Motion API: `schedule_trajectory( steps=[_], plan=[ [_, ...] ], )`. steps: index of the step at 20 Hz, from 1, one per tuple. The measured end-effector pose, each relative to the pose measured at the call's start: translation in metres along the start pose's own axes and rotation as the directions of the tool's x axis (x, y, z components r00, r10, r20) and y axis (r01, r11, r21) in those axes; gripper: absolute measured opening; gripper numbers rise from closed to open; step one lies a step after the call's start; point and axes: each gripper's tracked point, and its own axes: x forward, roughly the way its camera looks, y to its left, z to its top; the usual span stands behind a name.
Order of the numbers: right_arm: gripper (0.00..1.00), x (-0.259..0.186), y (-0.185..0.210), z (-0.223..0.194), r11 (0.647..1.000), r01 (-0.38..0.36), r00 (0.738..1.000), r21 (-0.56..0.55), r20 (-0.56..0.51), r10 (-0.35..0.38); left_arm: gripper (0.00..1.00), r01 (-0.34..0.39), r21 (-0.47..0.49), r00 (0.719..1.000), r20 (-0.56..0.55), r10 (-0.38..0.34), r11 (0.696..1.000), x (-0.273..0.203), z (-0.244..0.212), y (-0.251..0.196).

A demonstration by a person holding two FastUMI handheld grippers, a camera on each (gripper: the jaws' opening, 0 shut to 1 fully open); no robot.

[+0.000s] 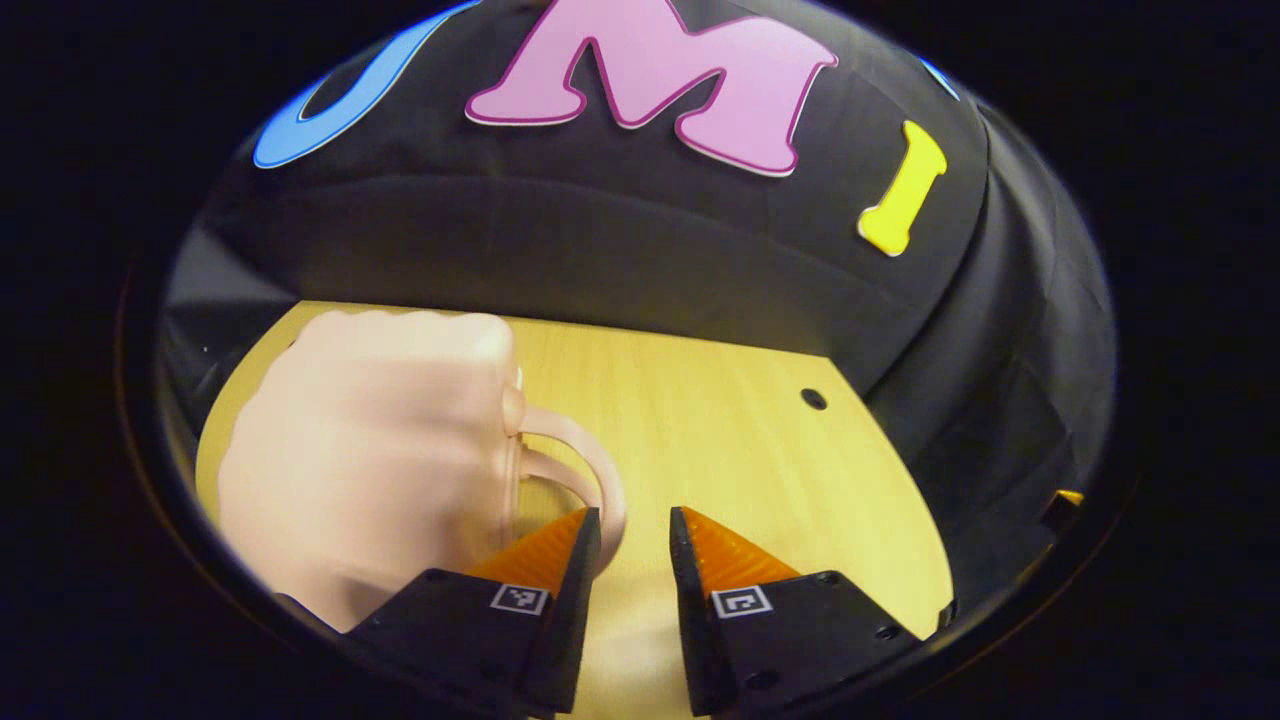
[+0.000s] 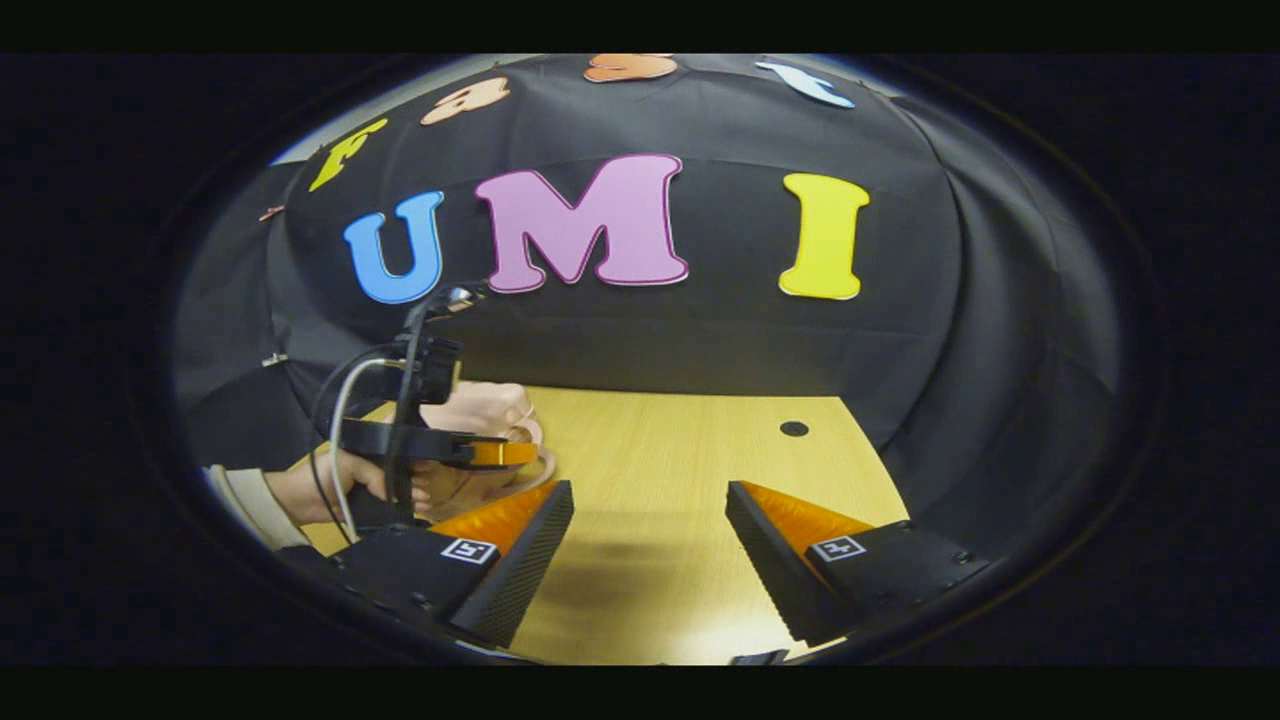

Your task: First open the suitcase, pack the skin care products into it, and then close the suitcase.

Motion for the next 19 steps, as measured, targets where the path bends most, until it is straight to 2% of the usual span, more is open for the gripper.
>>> schedule_trajectory(
  steps=[1,2,4,5,9,12,14,17,19],
  plan=[
    [0.97,-0.006,0.003,0.004,1.000,-0.003,1.000,-0.001,0.011,0.003,0.53,0.014,-0.012,0.999,0.033,-0.013,1.000,-0.021,0.008,-0.007],
    [0.97,-0.012,0.006,0.009,1.000,0.003,1.000,-0.002,0.022,-0.003,0.66,0.016,0.001,0.997,0.074,-0.016,1.000,-0.045,0.016,-0.011],
    [0.98,-0.026,0.012,0.015,1.000,0.014,0.999,0.016,0.036,-0.014,0.94,-0.035,0.055,0.984,0.177,0.024,0.998,-0.107,0.037,-0.008],
    [0.97,-0.036,0.017,0.017,0.999,0.015,0.999,0.032,0.041,-0.017,0.98,-0.063,0.076,0.970,0.238,0.044,0.995,-0.144,0.044,-0.010],
    [0.97,-0.075,0.052,0.031,0.998,-0.065,0.993,0.023,0.098,0.063,0.96,-0.102,0.079,0.928,0.367,0.066,0.992,-0.258,0.027,-0.017],
    [0.97,-0.107,0.066,0.038,0.997,-0.072,0.985,-0.010,0.156,0.073,0.96,-0.113,0.040,0.909,0.407,0.087,0.993,-0.314,-0.012,-0.013],
    [0.97,-0.125,0.077,0.035,0.997,-0.075,0.982,-0.009,0.171,0.075,0.96,-0.103,0.023,0.901,0.426,0.084,0.994,-0.335,-0.029,-0.009],
    [0.97,-0.145,0.095,0.019,0.997,-0.080,0.985,-0.009,0.153,0.080,0.96,-0.153,0.019,0.900,0.416,0.131,0.988,-0.352,-0.047,0.015],
    [0.97,-0.154,0.108,0.011,0.996,-0.087,0.986,-0.018,0.138,0.089,0.96,-0.158,0.015,0.896,0.423,0.137,0.987,-0.360,-0.044,0.019]
  ],
)
